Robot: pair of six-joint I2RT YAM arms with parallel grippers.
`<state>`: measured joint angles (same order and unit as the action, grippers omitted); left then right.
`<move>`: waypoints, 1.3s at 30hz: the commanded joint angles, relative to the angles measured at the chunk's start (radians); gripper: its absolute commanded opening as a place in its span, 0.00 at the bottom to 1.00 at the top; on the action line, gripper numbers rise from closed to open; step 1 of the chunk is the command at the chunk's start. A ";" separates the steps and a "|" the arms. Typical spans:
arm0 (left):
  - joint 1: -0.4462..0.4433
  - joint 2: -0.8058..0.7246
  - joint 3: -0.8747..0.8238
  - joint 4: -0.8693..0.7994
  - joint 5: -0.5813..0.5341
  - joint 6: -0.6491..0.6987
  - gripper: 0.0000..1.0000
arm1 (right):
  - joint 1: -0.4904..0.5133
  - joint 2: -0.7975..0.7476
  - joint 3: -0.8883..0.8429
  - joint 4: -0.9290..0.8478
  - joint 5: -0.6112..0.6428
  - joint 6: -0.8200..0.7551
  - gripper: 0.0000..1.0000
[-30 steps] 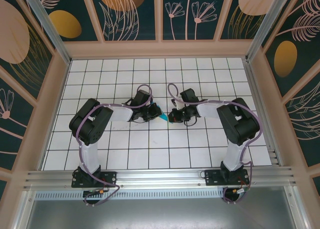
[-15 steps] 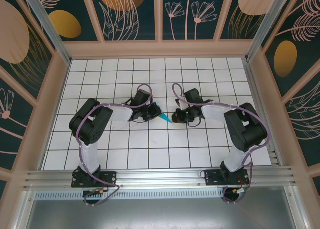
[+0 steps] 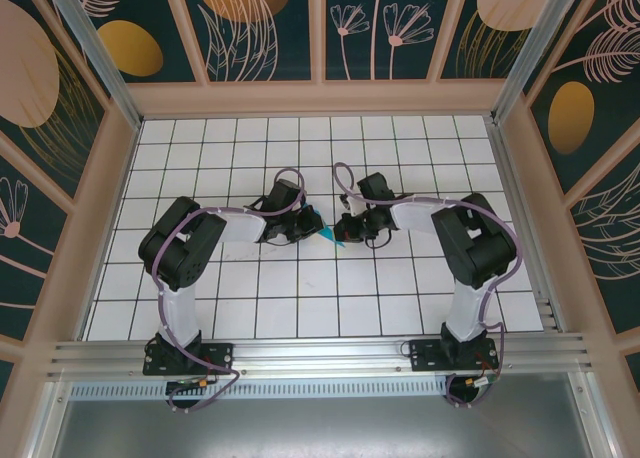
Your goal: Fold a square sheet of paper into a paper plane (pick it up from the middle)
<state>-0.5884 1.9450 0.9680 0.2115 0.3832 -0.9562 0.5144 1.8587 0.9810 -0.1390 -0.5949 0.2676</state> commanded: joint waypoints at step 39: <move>-0.041 0.019 -0.055 0.145 0.049 0.008 0.09 | -0.007 0.061 -0.020 -0.061 0.098 0.019 0.00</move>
<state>-0.6258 1.9358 0.8886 0.3698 0.4442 -0.9478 0.5133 1.8702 0.9810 -0.1387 -0.5686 0.2722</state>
